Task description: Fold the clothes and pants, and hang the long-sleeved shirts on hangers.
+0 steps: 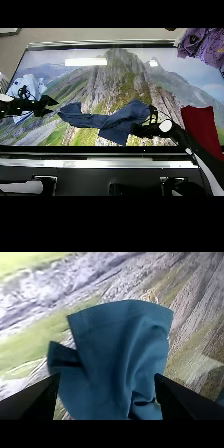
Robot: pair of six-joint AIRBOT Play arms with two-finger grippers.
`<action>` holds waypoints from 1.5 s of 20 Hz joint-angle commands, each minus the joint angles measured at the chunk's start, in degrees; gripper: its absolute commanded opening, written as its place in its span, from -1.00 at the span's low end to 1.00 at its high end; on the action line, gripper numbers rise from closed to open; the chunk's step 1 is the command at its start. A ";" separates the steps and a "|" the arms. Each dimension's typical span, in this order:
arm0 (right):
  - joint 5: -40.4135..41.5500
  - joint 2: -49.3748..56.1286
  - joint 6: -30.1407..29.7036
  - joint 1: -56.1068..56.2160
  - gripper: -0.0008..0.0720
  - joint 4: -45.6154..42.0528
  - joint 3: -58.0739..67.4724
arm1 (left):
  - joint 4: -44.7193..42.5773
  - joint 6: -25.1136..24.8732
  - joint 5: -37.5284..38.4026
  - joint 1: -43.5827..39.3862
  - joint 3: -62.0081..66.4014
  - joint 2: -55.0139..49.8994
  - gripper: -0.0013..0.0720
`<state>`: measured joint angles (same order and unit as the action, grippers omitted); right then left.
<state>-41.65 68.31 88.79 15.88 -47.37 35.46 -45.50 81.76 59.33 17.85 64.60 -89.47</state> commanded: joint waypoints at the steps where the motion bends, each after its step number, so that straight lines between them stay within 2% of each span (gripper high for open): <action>1: -0.87 -0.66 0.63 -0.02 -0.89 -0.31 0.07 | 3.69 -1.68 -2.82 -4.26 -0.02 -4.42 0.88; 4: -0.92 -0.66 1.01 -0.02 -0.89 -0.31 0.07 | 4.26 -1.66 -3.04 -6.03 -0.02 -6.71 0.87; 5: -0.92 -0.66 1.07 -0.02 -0.89 -0.33 0.09 | 4.57 -1.66 -3.21 -6.25 -0.02 -7.19 0.70; 6: -1.18 -0.66 1.07 -0.02 -0.89 -0.72 0.35 | 5.33 -1.70 -3.39 -6.29 0.00 -7.43 0.11; 7: -1.64 -0.66 1.09 -0.02 -0.89 -1.75 1.01 | 5.86 -1.81 -3.67 -6.12 0.09 -7.37 -0.75; 8: -2.23 -0.66 1.38 -0.02 -0.89 -3.69 2.03 | 6.14 -2.38 -3.69 -5.99 0.66 -7.26 -0.92; 12: -8.22 -0.76 7.65 -0.02 -0.89 -21.14 12.76 | 6.10 -2.29 -1.99 -4.83 9.07 -5.88 -0.93; 17: -14.69 -3.54 7.89 -0.02 -0.89 -38.93 34.34 | 5.62 -0.96 1.31 -2.32 31.69 -1.33 -0.93; 19: -15.67 -6.12 7.89 -0.02 -0.89 -43.85 42.88 | 2.69 2.08 1.73 -0.87 41.48 1.73 -0.93; 22: -16.50 -11.69 7.85 -0.02 -0.89 -47.76 52.87 | -5.55 6.25 4.39 0.74 52.06 8.24 -0.93; 26: -16.46 -22.21 6.75 -0.02 -0.89 -48.06 56.50 | -21.75 12.13 9.73 0.98 52.72 20.37 -0.93; 28: -17.62 -26.27 7.08 -0.02 -0.89 -47.78 56.48 | -24.83 12.37 13.38 0.98 52.70 24.35 -0.93; 30: -18.95 -27.61 9.03 -0.02 -0.89 -47.74 56.48 | -24.30 12.44 15.67 0.92 51.80 26.34 -0.93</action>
<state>-59.02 44.49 96.14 15.90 -94.00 90.98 -64.42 92.53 70.46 18.65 116.25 -67.59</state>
